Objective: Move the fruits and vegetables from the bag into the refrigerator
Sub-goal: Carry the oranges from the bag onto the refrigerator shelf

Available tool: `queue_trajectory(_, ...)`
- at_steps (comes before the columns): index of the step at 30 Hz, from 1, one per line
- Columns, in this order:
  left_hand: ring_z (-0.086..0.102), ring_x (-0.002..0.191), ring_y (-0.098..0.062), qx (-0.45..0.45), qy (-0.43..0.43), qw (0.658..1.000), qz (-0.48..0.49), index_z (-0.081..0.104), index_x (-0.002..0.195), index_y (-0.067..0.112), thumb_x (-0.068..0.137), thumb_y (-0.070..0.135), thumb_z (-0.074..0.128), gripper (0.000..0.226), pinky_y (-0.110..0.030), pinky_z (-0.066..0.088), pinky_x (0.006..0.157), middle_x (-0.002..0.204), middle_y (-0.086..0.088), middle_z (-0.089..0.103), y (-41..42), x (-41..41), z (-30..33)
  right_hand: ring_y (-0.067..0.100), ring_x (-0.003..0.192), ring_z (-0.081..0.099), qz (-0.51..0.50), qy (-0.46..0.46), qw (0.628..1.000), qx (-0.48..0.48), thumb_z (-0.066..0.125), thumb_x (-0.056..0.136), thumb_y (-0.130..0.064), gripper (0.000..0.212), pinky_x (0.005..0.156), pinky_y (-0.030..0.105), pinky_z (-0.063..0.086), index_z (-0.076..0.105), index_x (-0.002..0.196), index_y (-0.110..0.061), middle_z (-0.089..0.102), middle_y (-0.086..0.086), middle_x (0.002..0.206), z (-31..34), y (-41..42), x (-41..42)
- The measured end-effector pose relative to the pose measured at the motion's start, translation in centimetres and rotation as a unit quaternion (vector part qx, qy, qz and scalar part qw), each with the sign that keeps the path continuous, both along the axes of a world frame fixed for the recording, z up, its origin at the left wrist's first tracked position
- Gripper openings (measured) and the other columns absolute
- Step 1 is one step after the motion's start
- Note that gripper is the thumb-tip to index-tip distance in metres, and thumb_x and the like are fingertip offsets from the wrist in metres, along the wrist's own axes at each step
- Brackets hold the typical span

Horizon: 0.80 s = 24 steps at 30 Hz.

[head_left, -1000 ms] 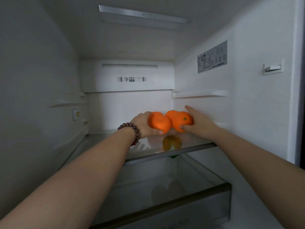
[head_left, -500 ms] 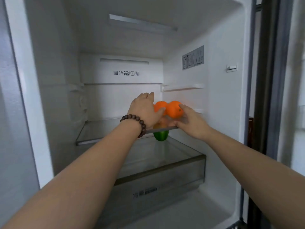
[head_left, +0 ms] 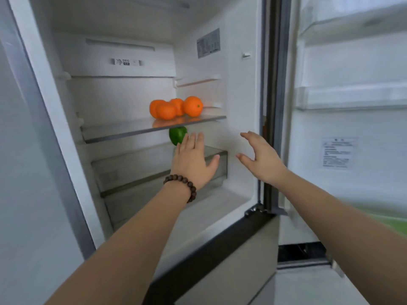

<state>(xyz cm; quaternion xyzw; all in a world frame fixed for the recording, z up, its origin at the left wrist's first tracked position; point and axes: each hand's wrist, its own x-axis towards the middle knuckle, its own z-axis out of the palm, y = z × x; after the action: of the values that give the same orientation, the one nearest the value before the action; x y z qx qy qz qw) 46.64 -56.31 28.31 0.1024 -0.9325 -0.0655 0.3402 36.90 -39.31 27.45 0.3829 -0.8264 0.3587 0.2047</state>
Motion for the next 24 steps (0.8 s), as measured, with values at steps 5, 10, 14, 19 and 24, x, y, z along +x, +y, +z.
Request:
queue_trajectory(5,0.007,0.146,-0.022,0.03,-0.048,0.994,-0.093,0.012,0.15,0.015,0.091,0.051,0.04,0.075,-0.041,0.011,0.118,0.158,-0.006,0.012,7.3,-0.1,-4.9,0.022,0.14,0.026,-0.104,-0.005,0.995,-0.002,0.056,0.09,-0.028,0.055,0.113,0.031,0.021,0.038,0.14,-0.018,0.03,0.008,0.151,-4.0,8.6,3.1)
queue_trajectory(10,0.004,0.146,-0.021,0.051,-0.109,0.975,-0.186,0.01,0.15,0.016,0.092,0.054,0.037,0.074,-0.04,0.006,0.119,0.159,-0.004,0.01,16.0,-0.1,-10.0,0.022,0.141,0.025,-0.2,-0.056,0.978,-0.011,0.057,0.09,-0.026,0.053,0.113,0.035,0.025,0.039,0.139,-0.017,0.029,0.009,0.151,-7.9,17.6,6.1)
queue_trajectory(14,0.01,0.146,-0.021,0.049,-0.137,0.959,-0.245,0.015,0.15,0.015,0.092,0.053,0.039,0.073,-0.041,0.011,0.119,0.158,-0.005,0.015,22.9,0.2,-13.4,0.023,0.14,0.028,-0.276,-0.092,0.957,-0.009,0.058,0.089,-0.025,0.052,0.11,0.031,0.025,0.041,0.138,-0.015,0.031,0.01,0.15,-11.2,24.5,9.2)
queue_trajectory(19,0.013,0.145,-0.024,0.045,-0.18,0.923,-0.337,0.018,0.148,0.011,0.091,0.05,0.042,0.073,-0.042,0.016,0.117,0.157,-0.009,0.019,33.2,2.1,-17.1,0.022,0.14,0.026,-0.363,-0.156,0.918,-0.012,0.058,0.089,-0.027,0.054,0.112,0.034,0.026,0.039,0.139,-0.018,0.028,0.006,0.152,-15.6,33.4,14.8)
queue_trajectory(24,0.024,0.14,-0.028,0.029,-0.222,0.868,-0.443,0.024,0.146,0.01,0.089,0.048,0.047,0.072,-0.045,0.023,0.113,0.151,-0.011,0.03,46.6,6.5,-20.7,0.026,0.137,0.031,-0.464,-0.217,0.858,-0.03,0.059,0.088,-0.027,0.054,0.109,0.034,0.029,0.041,0.138,-0.018,0.029,0.008,0.15,-20.0,43.8,22.5)
